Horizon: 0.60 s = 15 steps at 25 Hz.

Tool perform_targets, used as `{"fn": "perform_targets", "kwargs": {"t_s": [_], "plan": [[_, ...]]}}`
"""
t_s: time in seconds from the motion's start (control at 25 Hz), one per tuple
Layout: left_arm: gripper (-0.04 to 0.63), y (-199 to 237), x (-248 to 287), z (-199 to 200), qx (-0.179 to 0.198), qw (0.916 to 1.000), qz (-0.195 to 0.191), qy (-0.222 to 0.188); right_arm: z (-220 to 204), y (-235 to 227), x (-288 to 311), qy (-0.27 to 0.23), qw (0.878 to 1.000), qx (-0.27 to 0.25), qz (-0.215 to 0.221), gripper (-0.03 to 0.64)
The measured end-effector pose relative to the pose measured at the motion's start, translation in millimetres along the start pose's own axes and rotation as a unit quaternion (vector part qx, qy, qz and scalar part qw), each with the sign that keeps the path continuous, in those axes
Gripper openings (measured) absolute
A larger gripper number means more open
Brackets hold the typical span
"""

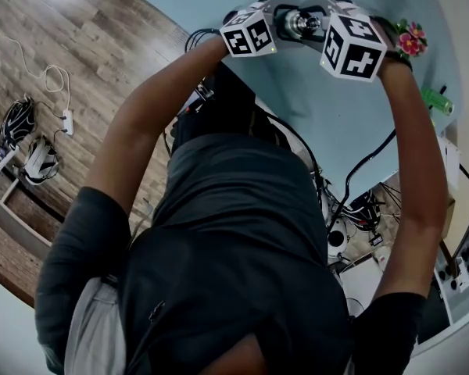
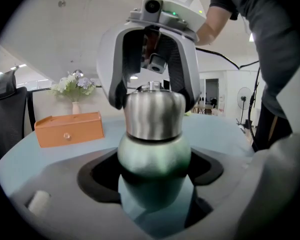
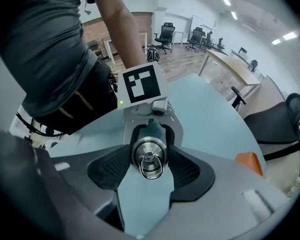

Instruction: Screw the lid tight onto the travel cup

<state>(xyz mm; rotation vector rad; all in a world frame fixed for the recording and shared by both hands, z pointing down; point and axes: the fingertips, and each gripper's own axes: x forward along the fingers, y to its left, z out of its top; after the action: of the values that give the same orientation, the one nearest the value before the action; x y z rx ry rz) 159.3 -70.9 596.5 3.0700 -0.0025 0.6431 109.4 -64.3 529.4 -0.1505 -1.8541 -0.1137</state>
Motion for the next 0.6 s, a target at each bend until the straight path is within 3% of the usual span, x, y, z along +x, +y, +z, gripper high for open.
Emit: {"fn": "perform_targets", "kwargs": {"t_s": [0.12,0.28,0.6], "plan": [[0.428,-0.7,-2.8,0.6,0.001,1.0000,0.000,0.000,6.6,-0.9,-1.0,-0.010,1.000,0.009,-0.001,0.236],[0.430,-1.7,-2.8,0.5,0.003,1.0000,0.000,0.001,4.7,-3.9,-3.3,-0.038,0.995,0.090,-0.031,0.232],[0.430,-3.3,-0.4,-0.7,0.013,0.9999,-0.003,0.010,3.1,-8.1,-4.8,-0.088,0.964,0.233,-0.091,0.230]]}}
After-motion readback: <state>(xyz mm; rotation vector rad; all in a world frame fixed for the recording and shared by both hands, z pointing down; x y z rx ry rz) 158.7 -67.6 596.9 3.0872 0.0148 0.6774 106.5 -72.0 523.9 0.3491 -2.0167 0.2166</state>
